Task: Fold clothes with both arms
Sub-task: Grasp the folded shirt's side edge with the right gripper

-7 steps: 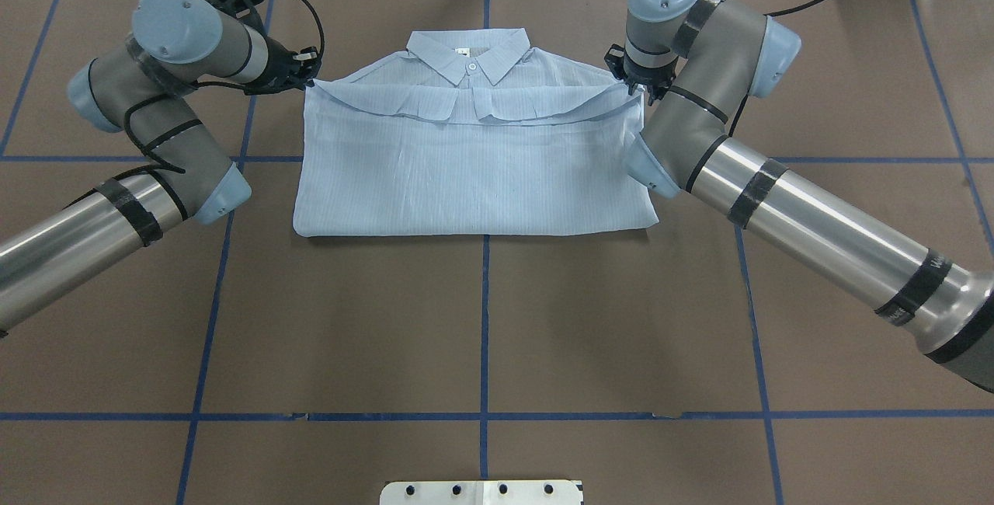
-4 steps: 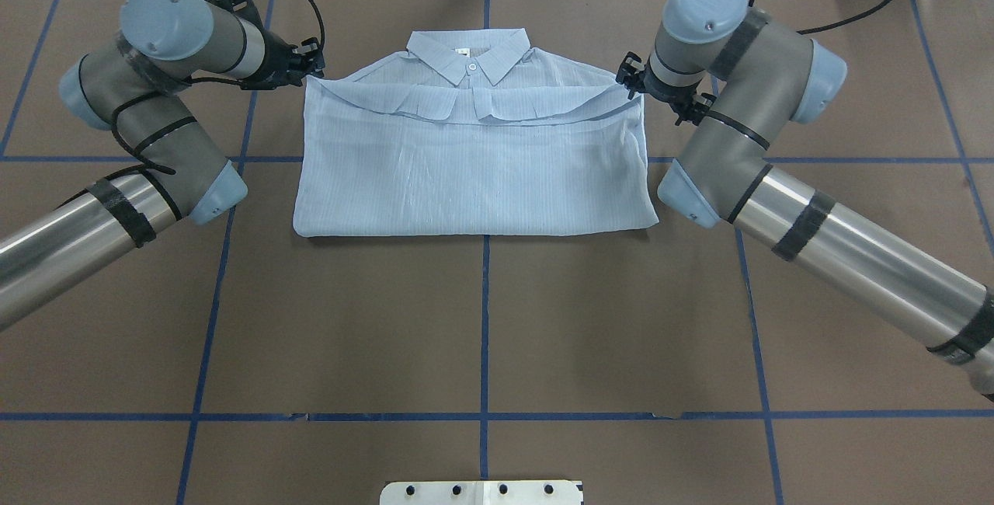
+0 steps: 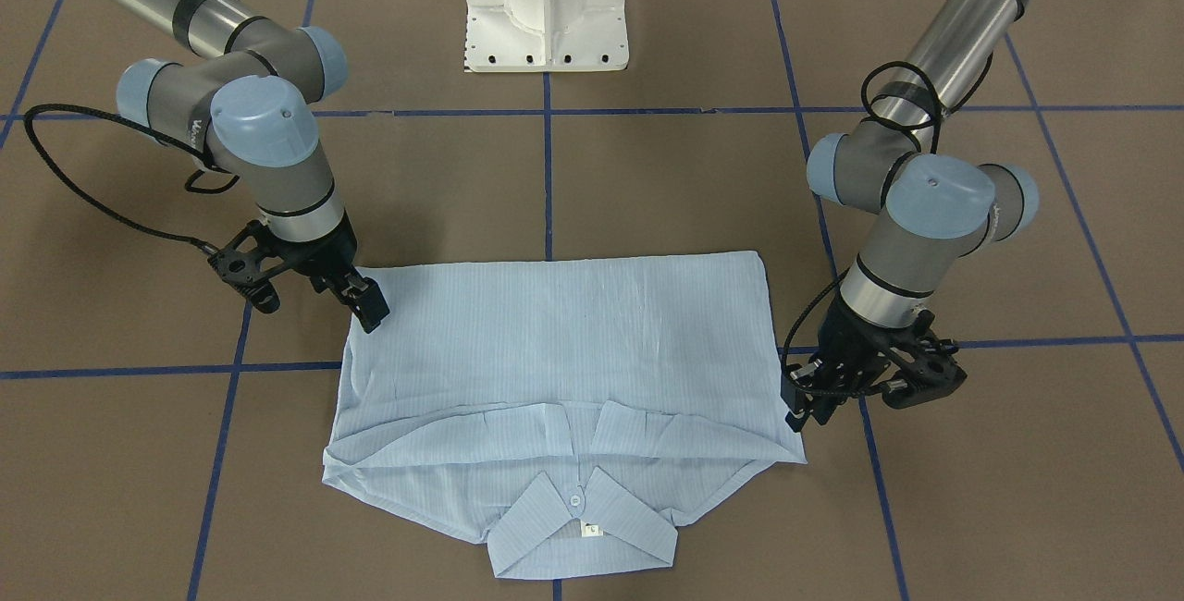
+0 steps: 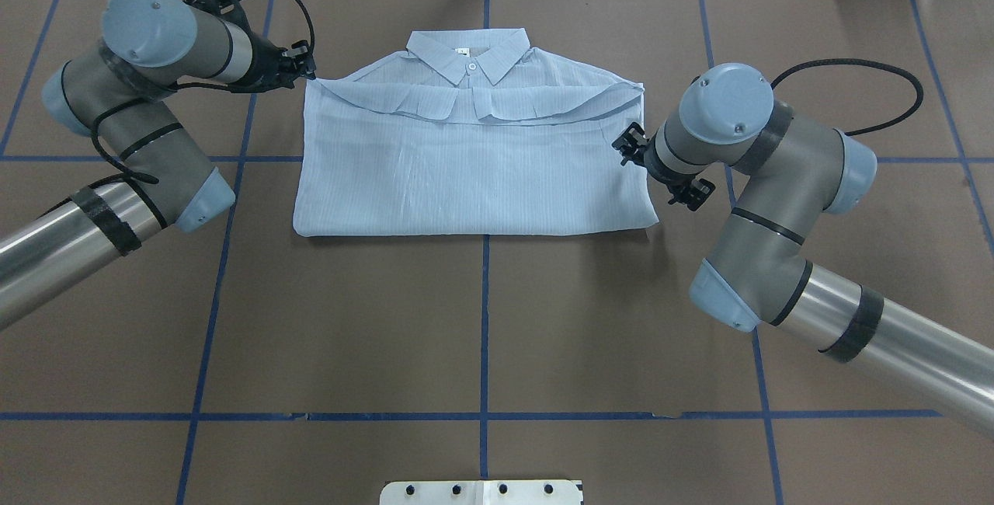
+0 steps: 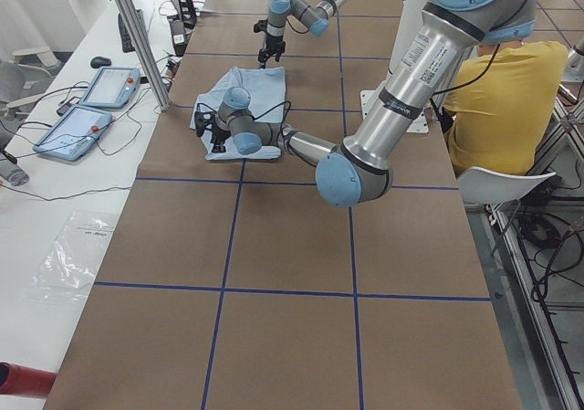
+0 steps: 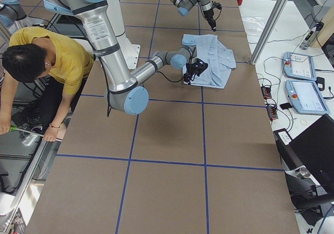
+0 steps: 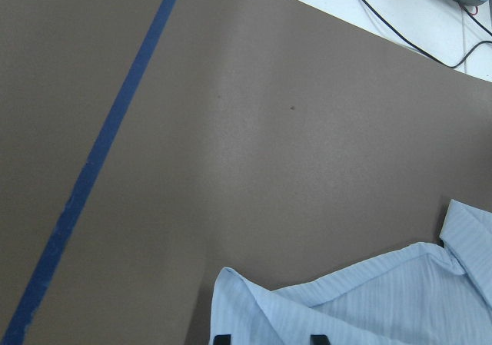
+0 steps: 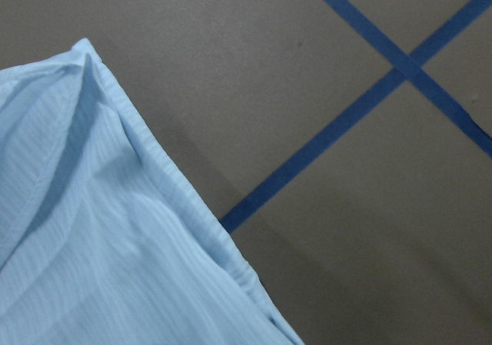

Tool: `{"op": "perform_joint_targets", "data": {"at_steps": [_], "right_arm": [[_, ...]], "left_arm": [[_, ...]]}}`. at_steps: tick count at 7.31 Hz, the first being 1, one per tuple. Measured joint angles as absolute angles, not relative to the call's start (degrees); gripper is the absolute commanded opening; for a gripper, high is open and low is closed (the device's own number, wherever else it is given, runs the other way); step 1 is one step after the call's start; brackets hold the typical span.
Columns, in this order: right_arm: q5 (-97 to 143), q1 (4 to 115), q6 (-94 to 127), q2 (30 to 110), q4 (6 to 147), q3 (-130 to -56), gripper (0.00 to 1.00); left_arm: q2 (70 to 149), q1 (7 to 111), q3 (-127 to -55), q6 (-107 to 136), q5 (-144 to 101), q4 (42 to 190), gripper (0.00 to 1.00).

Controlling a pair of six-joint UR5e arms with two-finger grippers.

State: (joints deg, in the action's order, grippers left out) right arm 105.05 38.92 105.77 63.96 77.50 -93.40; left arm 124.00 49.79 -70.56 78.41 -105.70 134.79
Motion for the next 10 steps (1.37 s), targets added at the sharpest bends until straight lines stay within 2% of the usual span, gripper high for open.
{"op": "perform_joint_targets", "data": {"at_steps": [3, 4, 5, 6, 7, 10], "right_arm": [[104.85, 37.23, 115.37, 70.53, 65.79, -95.53, 0.88], [104.80, 36.91, 116.50, 71.21, 63.29, -95.15, 0.84], [104.78, 36.68, 117.23, 71.29, 62.24, -94.95, 0.75], [104.77, 36.43, 117.78, 71.29, 61.88, -94.88, 0.53], [104.77, 36.17, 118.08, 71.31, 61.73, -94.86, 0.01], [105.52, 36.04, 118.33, 71.34, 61.54, -95.42, 0.00]], "left_arm": [[123.93, 49.75, -70.90, 78.38, -105.59, 134.70, 0.43], [123.90, 49.75, -70.92, 78.36, -105.57, 134.70, 0.43], [123.87, 49.75, -70.92, 78.36, -105.56, 134.65, 0.43], [123.86, 49.75, -70.91, 78.35, -105.56, 134.60, 0.43], [123.84, 49.75, -70.88, 78.37, -105.56, 134.57, 0.43], [123.66, 49.75, -70.84, 78.38, -105.53, 134.56, 0.43]]}}
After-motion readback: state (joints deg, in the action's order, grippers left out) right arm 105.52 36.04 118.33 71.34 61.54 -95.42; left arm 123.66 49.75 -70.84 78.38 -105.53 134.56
